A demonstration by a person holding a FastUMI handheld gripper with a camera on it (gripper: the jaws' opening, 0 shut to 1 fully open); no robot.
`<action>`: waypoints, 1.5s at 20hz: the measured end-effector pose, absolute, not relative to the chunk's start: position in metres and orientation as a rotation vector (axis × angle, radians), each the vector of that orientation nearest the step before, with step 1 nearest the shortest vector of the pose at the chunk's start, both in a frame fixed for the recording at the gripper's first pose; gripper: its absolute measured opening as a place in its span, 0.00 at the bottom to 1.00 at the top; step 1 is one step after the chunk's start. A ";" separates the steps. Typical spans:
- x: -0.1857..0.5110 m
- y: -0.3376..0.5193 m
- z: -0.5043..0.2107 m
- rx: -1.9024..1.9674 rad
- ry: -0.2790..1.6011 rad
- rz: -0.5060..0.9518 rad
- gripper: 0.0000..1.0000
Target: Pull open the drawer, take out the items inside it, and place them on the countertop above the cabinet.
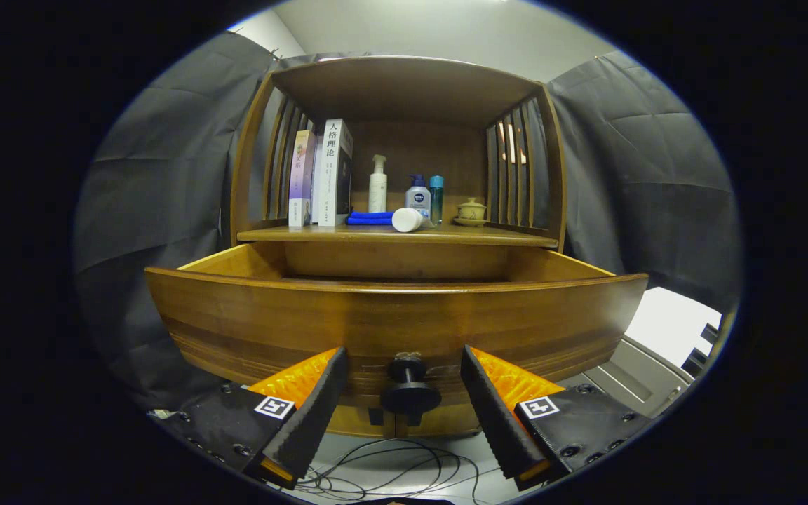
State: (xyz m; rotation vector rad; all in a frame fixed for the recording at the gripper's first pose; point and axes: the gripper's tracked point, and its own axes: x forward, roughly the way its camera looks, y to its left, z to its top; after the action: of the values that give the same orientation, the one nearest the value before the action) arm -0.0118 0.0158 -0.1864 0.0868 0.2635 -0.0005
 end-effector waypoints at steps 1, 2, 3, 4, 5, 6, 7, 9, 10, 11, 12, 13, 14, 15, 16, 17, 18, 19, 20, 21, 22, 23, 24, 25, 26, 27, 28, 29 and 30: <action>-0.013 0.015 -0.186 0.083 0.257 0.005 1.00; -0.012 0.015 -0.186 0.086 0.253 0.008 0.98; -0.012 0.016 -0.186 0.093 0.253 0.015 0.98; -0.011 0.016 -0.185 0.093 0.251 0.023 0.98; -0.010 0.016 -0.185 0.088 0.251 0.031 0.98; -0.008 0.015 -0.184 0.083 0.244 0.033 0.98; -0.007 0.014 -0.184 0.087 0.244 0.033 0.98; -0.003 0.015 -0.185 0.091 0.246 0.036 0.98; 0.002 0.015 -0.184 0.086 0.249 0.038 0.98; 0.007 0.014 -0.184 0.085 0.252 0.040 0.98; 0.013 0.014 -0.184 0.089 0.254 0.041 0.97; 0.018 0.014 -0.183 0.092 0.254 0.040 0.97; 0.023 0.015 -0.182 0.091 0.254 0.039 0.97; 0.027 0.014 -0.179 0.089 0.248 0.037 0.97; 0.034 0.015 -0.177 0.090 0.243 0.035 0.97; 0.037 0.015 -0.181 0.085 0.262 0.037 0.97; 0.042 0.015 -0.176 0.090 0.245 0.031 0.97; 0.045 0.016 -0.181 0.088 0.261 0.034 0.97; 0.050 0.016 -0.177 0.092 0.246 0.030 0.97; 0.052 0.015 -0.180 0.092 0.252 0.033 0.97; 0.056 0.015 -0.178 0.095 0.246 0.031 0.97; 0.059 0.015 -0.179 0.092 0.250 0.033 0.97; 0.063 0.015 -0.179 0.090 0.248 0.033 0.97; 0.068 0.015 -0.179 0.090 0.250 0.034 0.97; 0.074 0.014 -0.179 0.093 0.251 0.034 0.97; 0.079 0.014 -0.180 0.095 0.251 0.035 0.97; 0.083 0.015 -0.180 0.096 0.252 0.035 0.97; 0.088 0.015 -0.180 0.097 0.251 0.036 0.97; 0.092 0.014 -0.180 0.095 0.252 0.037 0.97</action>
State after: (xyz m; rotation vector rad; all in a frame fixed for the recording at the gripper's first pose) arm 0.0925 0.0145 -0.1802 0.0949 0.2522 0.0372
